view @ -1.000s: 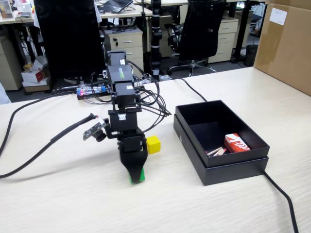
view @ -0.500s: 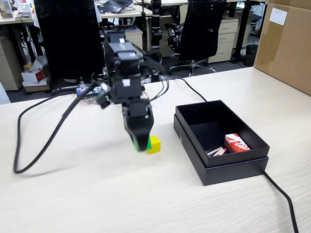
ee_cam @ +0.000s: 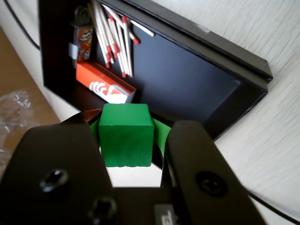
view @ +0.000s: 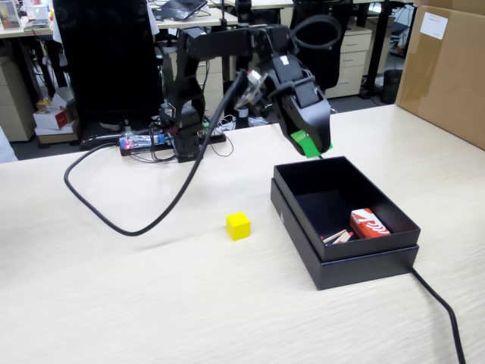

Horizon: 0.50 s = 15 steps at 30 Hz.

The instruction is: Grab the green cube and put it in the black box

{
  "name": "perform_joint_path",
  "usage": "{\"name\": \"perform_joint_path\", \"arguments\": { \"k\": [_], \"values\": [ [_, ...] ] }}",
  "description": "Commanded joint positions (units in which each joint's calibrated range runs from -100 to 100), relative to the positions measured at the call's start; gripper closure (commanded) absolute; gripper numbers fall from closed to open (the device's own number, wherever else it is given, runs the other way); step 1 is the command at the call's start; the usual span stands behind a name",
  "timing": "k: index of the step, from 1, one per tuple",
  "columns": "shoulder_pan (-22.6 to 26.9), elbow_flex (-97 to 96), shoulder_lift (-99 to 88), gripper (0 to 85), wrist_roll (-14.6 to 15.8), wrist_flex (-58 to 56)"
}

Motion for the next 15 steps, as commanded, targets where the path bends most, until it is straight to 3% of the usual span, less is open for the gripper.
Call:
{"name": "perform_joint_path", "arguments": {
  "k": [1, 15],
  "values": [
    [1.8, 5.4, 9.6, 84.6, 0.9, 0.0],
    [1.9, 5.2, 27.1, 84.5, 1.4, 0.1]
  ]
}}
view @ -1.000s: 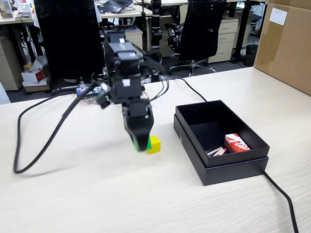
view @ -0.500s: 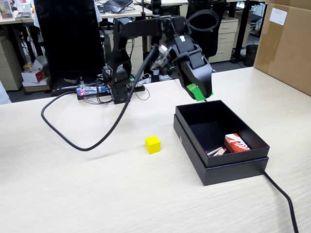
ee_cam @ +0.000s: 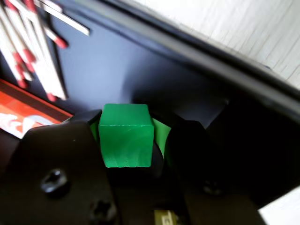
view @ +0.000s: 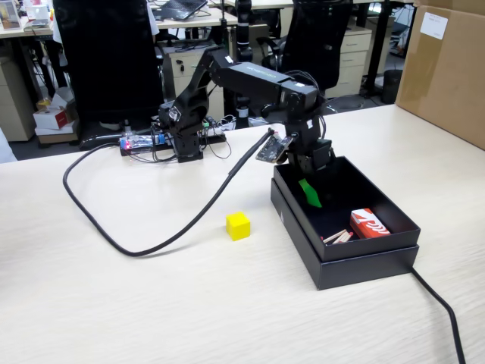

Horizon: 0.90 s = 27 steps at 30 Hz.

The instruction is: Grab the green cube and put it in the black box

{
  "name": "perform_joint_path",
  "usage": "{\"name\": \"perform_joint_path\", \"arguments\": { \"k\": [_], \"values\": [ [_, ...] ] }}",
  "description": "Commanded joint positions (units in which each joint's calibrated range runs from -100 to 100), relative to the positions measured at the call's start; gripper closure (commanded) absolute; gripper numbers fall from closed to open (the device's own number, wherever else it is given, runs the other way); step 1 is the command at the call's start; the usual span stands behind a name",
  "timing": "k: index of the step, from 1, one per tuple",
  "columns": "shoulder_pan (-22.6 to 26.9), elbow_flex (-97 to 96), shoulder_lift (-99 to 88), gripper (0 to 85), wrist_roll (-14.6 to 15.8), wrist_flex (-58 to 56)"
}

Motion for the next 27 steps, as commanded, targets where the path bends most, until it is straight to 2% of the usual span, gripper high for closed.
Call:
{"name": "perform_joint_path", "arguments": {
  "k": [1, 2, 3, 10, 13, 16, 20, 27],
  "values": [
    [-0.1, 1.6, -1.5, 84.2, 0.1, 0.1],
    [-0.1, 1.4, -1.5, 83.8, 0.1, 0.1],
    [-0.1, 0.9, -1.2, 73.7, 0.3, 0.0],
    [-0.2, -0.8, -1.2, 50.0, 0.3, 0.0],
    [-0.3, -1.2, -2.6, 42.4, 0.2, 0.0],
    [-0.8, -1.4, -8.4, 38.8, 0.4, 0.1],
    [-2.0, -1.2, -20.1, 38.7, 1.0, 0.7],
    [-5.1, -6.8, -46.8, 38.8, -0.2, 0.7]
  ]
}}
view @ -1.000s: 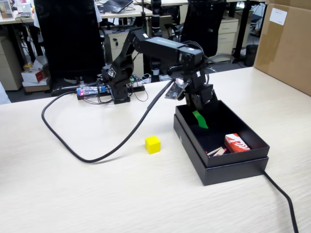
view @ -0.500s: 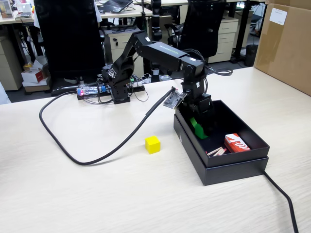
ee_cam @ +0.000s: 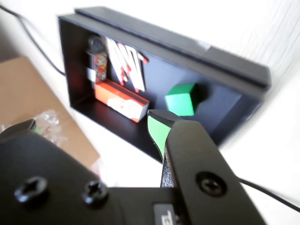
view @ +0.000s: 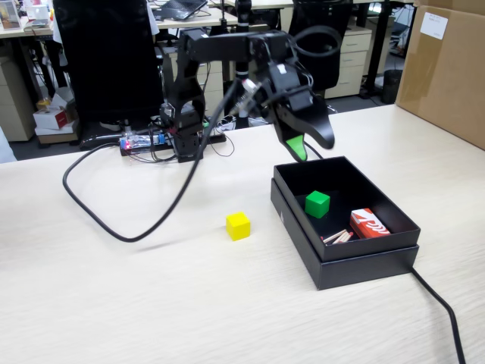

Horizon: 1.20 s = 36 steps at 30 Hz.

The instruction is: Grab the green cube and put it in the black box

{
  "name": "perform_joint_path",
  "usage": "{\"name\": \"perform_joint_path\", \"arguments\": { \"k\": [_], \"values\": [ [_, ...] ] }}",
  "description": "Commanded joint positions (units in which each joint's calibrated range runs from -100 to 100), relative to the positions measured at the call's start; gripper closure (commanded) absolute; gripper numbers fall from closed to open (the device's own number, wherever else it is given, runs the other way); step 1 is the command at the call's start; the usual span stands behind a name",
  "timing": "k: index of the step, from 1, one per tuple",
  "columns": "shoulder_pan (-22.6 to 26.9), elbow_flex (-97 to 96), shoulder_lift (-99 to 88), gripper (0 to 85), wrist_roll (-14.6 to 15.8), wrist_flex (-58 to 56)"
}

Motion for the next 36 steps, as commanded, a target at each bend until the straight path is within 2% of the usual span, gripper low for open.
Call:
{"name": "perform_joint_path", "arguments": {
  "k": [1, 11, 17, 27, 32, 36],
  "values": [
    [-1.8, -3.3, -16.8, 38.7, -1.6, 0.7],
    [-8.1, -44.3, -58.5, 36.4, -6.1, 15.4],
    [-10.6, -64.1, -74.0, 35.0, -6.9, 18.8],
    [-14.3, -80.0, -79.4, 33.3, -7.3, 22.9],
    [-14.7, -88.3, -79.3, 33.3, -7.5, 28.6],
    [-14.3, -100.6, -78.6, 33.4, -7.5, 38.9]
  ]
}}
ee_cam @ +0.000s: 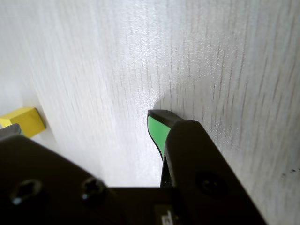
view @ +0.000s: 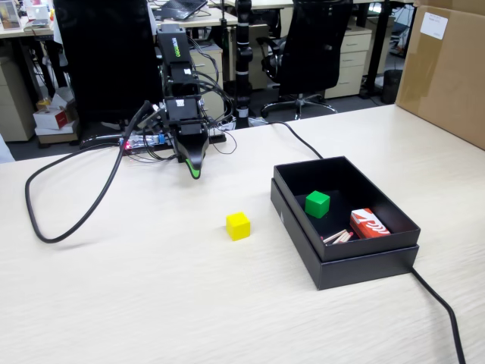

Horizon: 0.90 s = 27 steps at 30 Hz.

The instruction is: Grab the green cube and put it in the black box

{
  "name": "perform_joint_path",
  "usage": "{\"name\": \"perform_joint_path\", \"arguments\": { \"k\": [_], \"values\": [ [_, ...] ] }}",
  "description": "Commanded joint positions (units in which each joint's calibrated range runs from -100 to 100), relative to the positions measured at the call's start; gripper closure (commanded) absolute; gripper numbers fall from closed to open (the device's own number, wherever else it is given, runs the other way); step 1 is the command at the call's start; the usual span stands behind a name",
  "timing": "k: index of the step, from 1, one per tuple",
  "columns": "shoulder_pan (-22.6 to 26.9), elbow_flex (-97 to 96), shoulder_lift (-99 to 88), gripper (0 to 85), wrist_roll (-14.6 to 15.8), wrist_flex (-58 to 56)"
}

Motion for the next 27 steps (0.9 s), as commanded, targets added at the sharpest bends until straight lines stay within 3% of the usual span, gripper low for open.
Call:
{"name": "perform_joint_path", "arguments": {
  "k": [1, 14, 27],
  "values": [
    [0.2, -3.8, -0.7, 33.4, -0.1, 8.8],
    [-1.2, -19.3, -0.9, 33.4, -1.6, 24.9],
    [-1.4, -19.4, -1.0, 35.6, -1.5, 24.9]
  ]
}}
